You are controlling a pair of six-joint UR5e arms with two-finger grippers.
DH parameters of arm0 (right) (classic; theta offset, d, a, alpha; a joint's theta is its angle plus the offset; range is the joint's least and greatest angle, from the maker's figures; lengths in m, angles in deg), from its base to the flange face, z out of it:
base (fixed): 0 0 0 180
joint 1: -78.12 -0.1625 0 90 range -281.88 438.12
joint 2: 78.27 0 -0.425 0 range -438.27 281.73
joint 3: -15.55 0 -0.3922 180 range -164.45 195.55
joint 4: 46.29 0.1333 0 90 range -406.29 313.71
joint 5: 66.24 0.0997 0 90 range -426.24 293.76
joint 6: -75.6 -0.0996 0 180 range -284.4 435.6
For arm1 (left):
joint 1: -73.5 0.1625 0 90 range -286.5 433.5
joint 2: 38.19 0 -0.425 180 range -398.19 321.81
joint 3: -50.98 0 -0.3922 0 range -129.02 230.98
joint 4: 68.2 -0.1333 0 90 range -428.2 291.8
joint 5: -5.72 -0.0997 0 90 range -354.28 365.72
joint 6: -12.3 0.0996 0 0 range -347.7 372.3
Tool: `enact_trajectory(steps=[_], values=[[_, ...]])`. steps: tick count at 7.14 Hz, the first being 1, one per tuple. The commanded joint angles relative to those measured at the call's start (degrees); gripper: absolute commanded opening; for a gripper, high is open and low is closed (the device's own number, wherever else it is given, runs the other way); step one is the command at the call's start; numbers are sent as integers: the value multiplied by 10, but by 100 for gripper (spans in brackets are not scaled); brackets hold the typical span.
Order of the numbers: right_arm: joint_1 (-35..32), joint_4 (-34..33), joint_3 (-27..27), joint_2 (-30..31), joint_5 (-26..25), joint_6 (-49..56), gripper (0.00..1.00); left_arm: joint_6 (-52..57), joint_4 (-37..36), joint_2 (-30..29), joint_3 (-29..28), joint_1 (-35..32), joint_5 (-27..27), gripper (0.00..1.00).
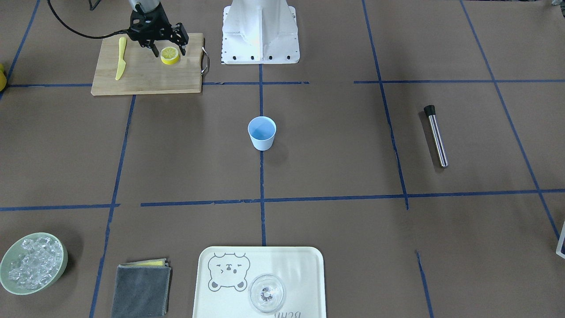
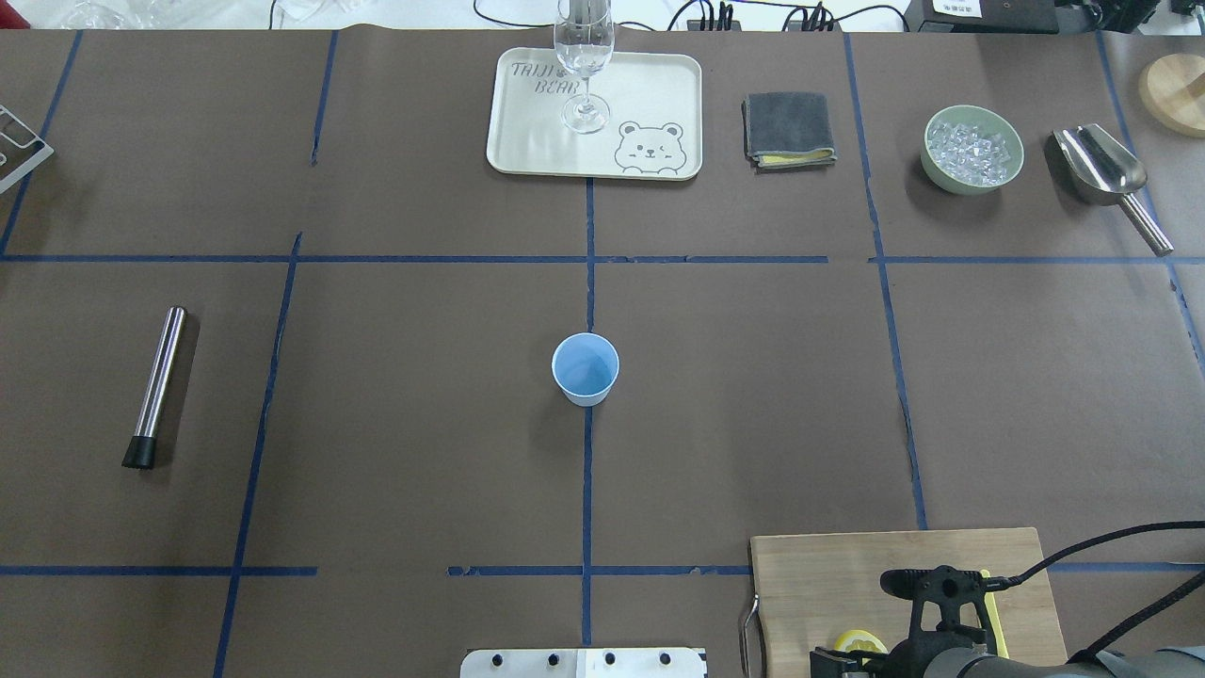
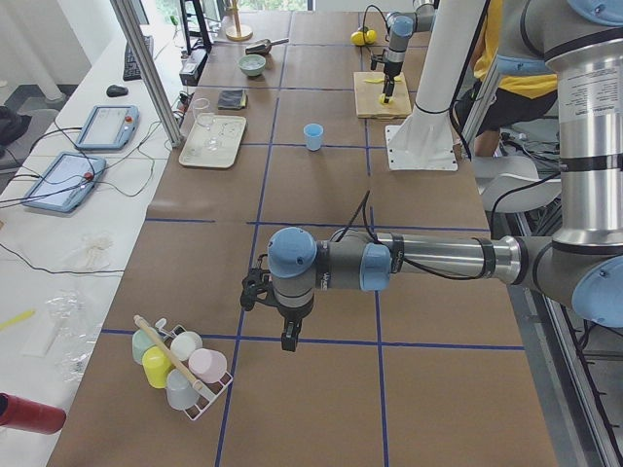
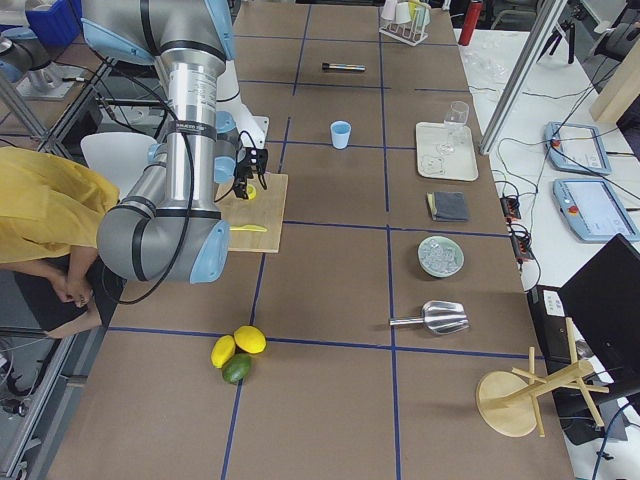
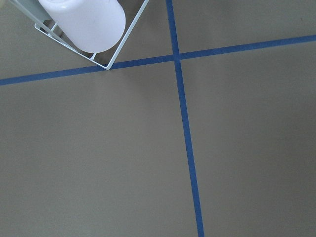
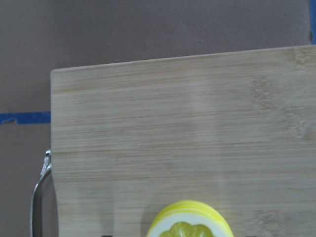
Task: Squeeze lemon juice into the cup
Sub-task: 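Grasp the lemon slice on the board with the right gripper and lift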
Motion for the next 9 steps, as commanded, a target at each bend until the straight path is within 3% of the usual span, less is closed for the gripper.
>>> enact_trajectory(steps=[1, 6, 9], values=[[0, 0, 0, 1, 0, -1, 84, 0, 0, 0, 0, 0, 0, 100], [-1, 0, -1, 2, 1, -2, 55, 0, -1, 0, 0, 0, 1, 100], [-2, -1, -19, 18, 1, -2, 55, -1, -2, 0, 2, 0, 0, 100]])
